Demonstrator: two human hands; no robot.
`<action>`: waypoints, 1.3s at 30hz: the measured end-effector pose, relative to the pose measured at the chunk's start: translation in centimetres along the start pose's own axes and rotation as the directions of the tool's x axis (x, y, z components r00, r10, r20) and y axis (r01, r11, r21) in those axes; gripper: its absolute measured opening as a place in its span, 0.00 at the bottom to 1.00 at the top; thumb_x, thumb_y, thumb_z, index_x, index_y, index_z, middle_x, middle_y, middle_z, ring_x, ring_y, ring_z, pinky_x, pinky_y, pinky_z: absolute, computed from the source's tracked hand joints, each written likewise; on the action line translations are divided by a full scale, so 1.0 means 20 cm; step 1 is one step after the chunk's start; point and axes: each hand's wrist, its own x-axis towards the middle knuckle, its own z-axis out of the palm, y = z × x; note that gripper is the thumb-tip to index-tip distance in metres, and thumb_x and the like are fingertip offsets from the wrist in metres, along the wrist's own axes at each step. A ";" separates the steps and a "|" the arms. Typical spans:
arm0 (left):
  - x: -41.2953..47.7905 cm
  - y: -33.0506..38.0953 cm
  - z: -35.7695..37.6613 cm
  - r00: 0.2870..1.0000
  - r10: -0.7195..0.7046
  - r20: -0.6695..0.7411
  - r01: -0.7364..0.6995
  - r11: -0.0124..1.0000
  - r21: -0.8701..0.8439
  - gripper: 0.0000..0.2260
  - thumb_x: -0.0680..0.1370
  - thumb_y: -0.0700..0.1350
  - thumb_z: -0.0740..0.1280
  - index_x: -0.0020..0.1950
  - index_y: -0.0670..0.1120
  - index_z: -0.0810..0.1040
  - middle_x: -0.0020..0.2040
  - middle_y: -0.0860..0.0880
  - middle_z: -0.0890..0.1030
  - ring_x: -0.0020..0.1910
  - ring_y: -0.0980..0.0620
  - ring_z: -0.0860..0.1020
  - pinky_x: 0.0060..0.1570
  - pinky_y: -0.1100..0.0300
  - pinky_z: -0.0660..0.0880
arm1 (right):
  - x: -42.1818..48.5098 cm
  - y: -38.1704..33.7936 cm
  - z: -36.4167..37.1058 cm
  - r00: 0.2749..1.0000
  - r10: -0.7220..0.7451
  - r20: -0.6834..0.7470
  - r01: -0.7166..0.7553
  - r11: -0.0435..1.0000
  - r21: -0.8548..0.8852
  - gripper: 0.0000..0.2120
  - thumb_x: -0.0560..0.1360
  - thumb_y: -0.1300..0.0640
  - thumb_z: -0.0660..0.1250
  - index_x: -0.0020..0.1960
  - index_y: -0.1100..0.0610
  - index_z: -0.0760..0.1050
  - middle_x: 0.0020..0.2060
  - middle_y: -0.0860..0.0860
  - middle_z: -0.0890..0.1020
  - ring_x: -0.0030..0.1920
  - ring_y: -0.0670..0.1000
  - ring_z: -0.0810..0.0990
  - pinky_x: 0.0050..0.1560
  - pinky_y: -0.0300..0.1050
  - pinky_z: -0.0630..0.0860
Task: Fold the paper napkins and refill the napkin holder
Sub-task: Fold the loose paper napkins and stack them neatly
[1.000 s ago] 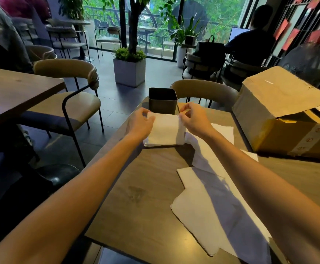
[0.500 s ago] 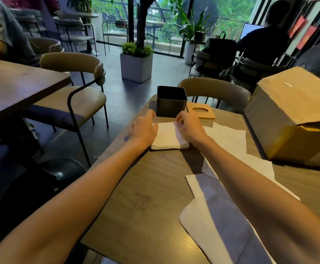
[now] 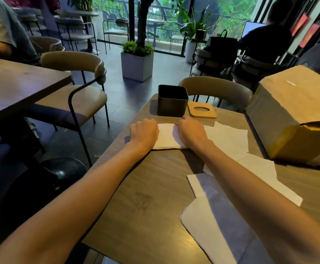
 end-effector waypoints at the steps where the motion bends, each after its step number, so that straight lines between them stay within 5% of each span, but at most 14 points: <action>1: 0.00 0.00 -0.01 1.000 0.011 0.015 -0.011 1.000 0.024 0.14 0.83 0.51 0.61 0.55 0.45 0.82 0.47 0.47 0.83 0.44 0.49 0.81 0.40 0.60 0.72 | 0.00 0.01 0.00 1.000 0.000 0.007 0.000 1.000 -0.013 0.13 0.81 0.53 0.64 0.61 0.58 0.80 0.56 0.56 0.80 0.52 0.56 0.81 0.51 0.48 0.78; 8: -0.04 -0.04 -0.04 0.994 0.071 0.084 -0.087 0.976 0.199 0.15 0.83 0.52 0.60 0.60 0.44 0.80 0.51 0.46 0.83 0.46 0.48 0.82 0.40 0.60 0.70 | -0.03 0.03 -0.05 0.998 0.009 0.066 -0.006 0.998 -0.055 0.14 0.79 0.54 0.68 0.61 0.60 0.79 0.58 0.56 0.79 0.53 0.57 0.81 0.52 0.49 0.78; 16: -0.04 0.07 -0.17 0.992 0.129 0.013 -0.129 0.991 -0.020 0.14 0.82 0.55 0.60 0.60 0.50 0.80 0.51 0.49 0.83 0.48 0.50 0.80 0.43 0.58 0.71 | -0.12 0.23 -0.24 0.999 0.052 0.012 -0.053 0.998 0.035 0.11 0.82 0.58 0.62 0.57 0.58 0.82 0.52 0.56 0.84 0.48 0.54 0.82 0.47 0.46 0.79; 21: -0.04 0.33 -0.18 0.969 0.202 0.144 -0.171 0.965 -0.200 0.13 0.80 0.55 0.63 0.58 0.51 0.82 0.53 0.49 0.83 0.48 0.50 0.80 0.49 0.54 0.78 | -0.22 0.45 -0.34 0.983 0.149 0.106 -0.153 0.988 0.035 0.11 0.81 0.57 0.64 0.59 0.57 0.82 0.54 0.57 0.84 0.52 0.56 0.82 0.51 0.51 0.79; 29: -0.10 0.65 -0.02 0.944 0.219 0.248 -0.183 0.970 -0.158 0.16 0.81 0.58 0.62 0.55 0.46 0.79 0.48 0.47 0.81 0.45 0.50 0.78 0.45 0.57 0.71 | -0.35 0.58 -0.31 0.931 0.293 0.217 -0.304 0.952 0.018 0.15 0.80 0.49 0.64 0.62 0.53 0.80 0.54 0.54 0.85 0.52 0.56 0.81 0.56 0.53 0.78; 39: -0.02 0.67 0.02 0.924 0.110 0.366 -0.030 0.975 -0.219 0.20 0.77 0.56 0.69 0.63 0.46 0.76 0.56 0.47 0.80 0.53 0.47 0.79 0.47 0.58 0.72 | -0.37 0.66 -0.25 0.899 0.387 0.206 -0.434 0.853 0.290 0.16 0.79 0.53 0.68 0.66 0.54 0.79 0.56 0.53 0.84 0.50 0.51 0.81 0.48 0.43 0.79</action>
